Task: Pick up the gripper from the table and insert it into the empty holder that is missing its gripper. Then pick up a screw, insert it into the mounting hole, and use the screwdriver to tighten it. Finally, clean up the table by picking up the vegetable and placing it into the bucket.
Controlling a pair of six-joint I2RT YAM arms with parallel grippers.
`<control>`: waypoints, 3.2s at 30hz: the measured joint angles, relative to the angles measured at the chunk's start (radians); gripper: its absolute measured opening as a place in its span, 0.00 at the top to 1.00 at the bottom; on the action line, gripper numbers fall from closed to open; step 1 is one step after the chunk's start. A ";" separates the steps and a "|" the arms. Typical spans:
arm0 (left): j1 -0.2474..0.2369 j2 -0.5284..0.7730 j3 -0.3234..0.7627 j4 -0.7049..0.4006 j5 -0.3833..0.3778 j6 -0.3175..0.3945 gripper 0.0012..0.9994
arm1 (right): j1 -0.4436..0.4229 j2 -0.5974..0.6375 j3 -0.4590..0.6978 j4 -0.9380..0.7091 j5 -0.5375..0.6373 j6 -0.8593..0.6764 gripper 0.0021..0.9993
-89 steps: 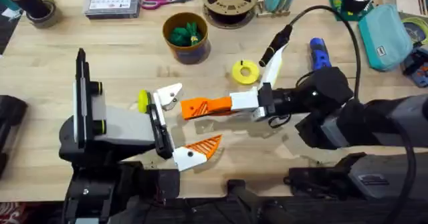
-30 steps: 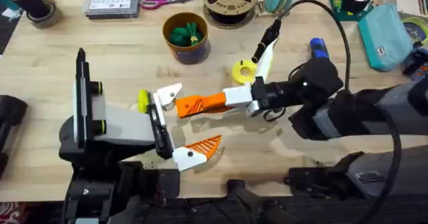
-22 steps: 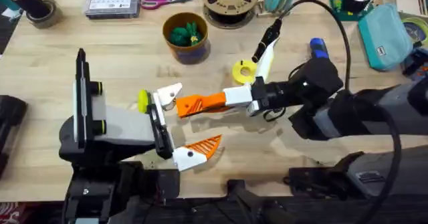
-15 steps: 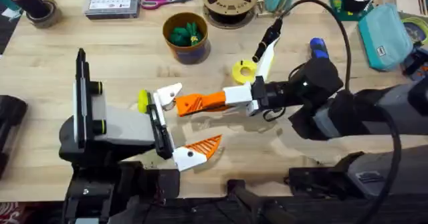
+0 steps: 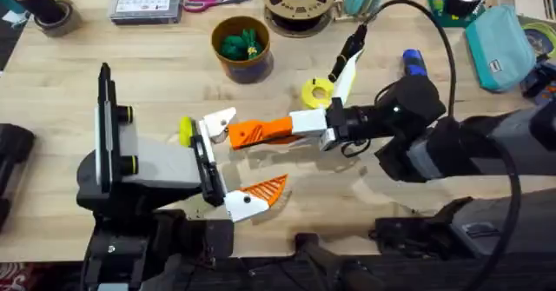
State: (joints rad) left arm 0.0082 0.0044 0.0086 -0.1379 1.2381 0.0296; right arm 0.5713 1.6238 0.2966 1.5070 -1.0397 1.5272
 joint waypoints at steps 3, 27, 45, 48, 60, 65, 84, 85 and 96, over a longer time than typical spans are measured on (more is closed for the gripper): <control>0.000 0.000 0.000 0.000 0.000 0.000 0.01 | 0.000 0.000 0.000 0.000 0.000 0.014 0.99; 0.000 0.000 0.000 0.000 0.000 0.000 0.01 | 0.004 0.000 0.000 -0.004 0.011 0.044 0.99; 0.000 0.000 0.000 0.000 0.000 0.000 0.01 | 0.035 0.058 0.059 -0.004 0.022 0.044 0.99; 0.000 0.000 0.000 0.000 0.000 0.000 0.01 | 0.035 0.075 0.070 0.001 0.022 0.044 0.99; 0.000 0.000 0.000 0.000 0.000 0.000 0.01 | 0.036 0.099 0.100 -0.002 0.022 0.044 0.99; 0.000 0.000 0.000 -0.001 0.000 0.000 0.01 | 0.046 0.127 0.126 0.004 0.022 0.044 0.99; 0.006 0.000 0.000 0.003 -0.024 0.000 0.01 | 0.044 0.179 0.195 0.002 -0.019 0.044 0.99; 0.006 0.000 0.000 0.003 -0.023 0.000 0.01 | 0.042 0.181 0.200 0.002 -0.025 0.043 0.99; 0.006 0.000 0.000 0.003 -0.023 0.000 0.01 | 0.034 0.204 0.228 0.003 -0.061 0.044 0.99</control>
State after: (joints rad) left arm 0.0139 0.0048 0.0086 -0.1345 1.2148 0.0296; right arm 0.6048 1.8280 0.5243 1.5105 -1.1009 1.5715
